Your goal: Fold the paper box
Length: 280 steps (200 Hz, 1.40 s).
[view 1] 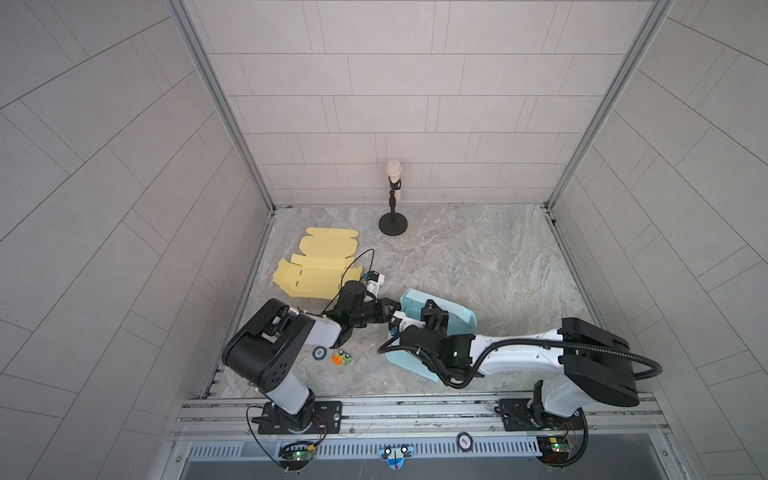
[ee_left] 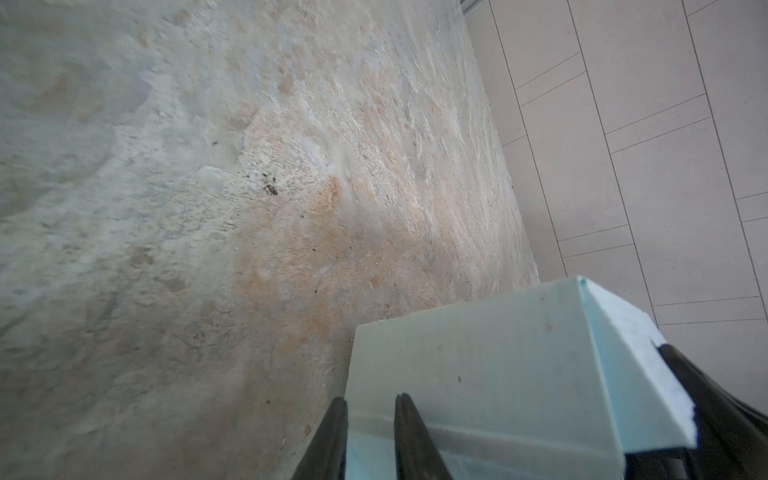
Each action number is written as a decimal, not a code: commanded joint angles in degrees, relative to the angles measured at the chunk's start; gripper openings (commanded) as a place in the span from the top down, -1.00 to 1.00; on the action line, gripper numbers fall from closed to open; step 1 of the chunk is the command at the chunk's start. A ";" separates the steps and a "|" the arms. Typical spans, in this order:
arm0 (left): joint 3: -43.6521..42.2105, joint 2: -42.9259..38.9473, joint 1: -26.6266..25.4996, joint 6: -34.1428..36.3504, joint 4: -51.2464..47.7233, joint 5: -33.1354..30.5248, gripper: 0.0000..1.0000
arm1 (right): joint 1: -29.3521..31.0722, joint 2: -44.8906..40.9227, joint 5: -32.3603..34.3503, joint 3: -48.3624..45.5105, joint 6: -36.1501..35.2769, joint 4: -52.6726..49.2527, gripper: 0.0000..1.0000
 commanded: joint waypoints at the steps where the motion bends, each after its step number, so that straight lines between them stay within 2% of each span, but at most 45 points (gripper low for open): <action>1: -1.38 -2.29 -2.32 1.87 4.17 -1.56 0.51 | 0.44 1.98 0.31 0.18 -1.32 1.50 1.00; 60: -5.98 -5.00 -2.76 1.96 6.26 -3.35 0.49 | 1.19 2.65 0.42 -0.23 -1.39 2.18 1.00; 151: -9.95 -7.96 -5.61 1.86 8.73 -5.39 0.29 | 2.33 1.17 0.60 -0.52 -0.87 1.14 1.00; 227: -5.78 -6.44 -5.74 5.46 5.14 -8.47 -0.01 | 3.65 1.51 0.15 -0.08 1.86 -0.91 1.00; 280: -5.53 -8.58 -5.79 9.45 0.48 -12.59 0.04 | 3.65 2.89 -0.57 0.60 2.71 -1.88 1.00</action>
